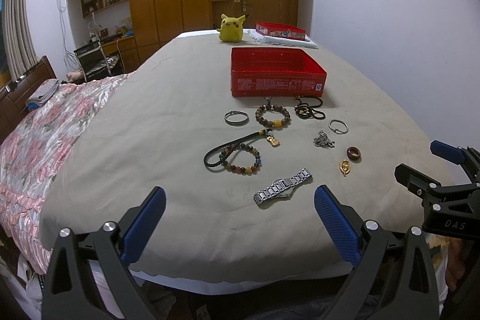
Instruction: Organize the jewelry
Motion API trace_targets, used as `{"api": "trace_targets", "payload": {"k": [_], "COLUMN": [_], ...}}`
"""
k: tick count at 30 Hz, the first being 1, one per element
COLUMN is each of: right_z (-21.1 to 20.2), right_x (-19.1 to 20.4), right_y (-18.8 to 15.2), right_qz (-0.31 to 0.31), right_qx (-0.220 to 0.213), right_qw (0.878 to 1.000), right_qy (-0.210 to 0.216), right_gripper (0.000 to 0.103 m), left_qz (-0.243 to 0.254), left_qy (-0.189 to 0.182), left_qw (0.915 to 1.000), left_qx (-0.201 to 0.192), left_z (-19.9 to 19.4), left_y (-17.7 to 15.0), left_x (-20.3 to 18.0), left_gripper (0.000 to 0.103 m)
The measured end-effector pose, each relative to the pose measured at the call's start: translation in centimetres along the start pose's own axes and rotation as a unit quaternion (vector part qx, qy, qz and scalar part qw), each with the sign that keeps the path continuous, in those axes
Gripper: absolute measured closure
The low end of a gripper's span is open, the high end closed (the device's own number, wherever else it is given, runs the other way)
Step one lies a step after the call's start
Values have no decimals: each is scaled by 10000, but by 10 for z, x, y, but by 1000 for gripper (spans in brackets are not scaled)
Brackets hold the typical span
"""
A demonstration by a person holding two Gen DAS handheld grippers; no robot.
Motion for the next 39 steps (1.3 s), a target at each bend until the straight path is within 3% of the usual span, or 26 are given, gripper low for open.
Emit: {"api": "trace_targets", "payload": {"k": [39], "right_z": [2], "right_x": [-3], "right_y": [-4], "right_qz": [16], "right_qx": [3], "right_qw": [10000], "right_qy": [13], "right_gripper": [3], "left_qz": [7], "left_qy": [5], "left_qw": [10000], "left_qx": [-5], "left_z": [2], "left_y": [2], "left_x": [-1], "left_gripper": [4]}}
Point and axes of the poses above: each gripper's, at about its wrist camera, not at the fingertips, and z roughly the way its jaws point, x to its left, y to its top, the point moved 5 cm from there along z, roughly the way its jaws point, and after that the axes turned 12 degrees about -y, right-handed, at the moved point
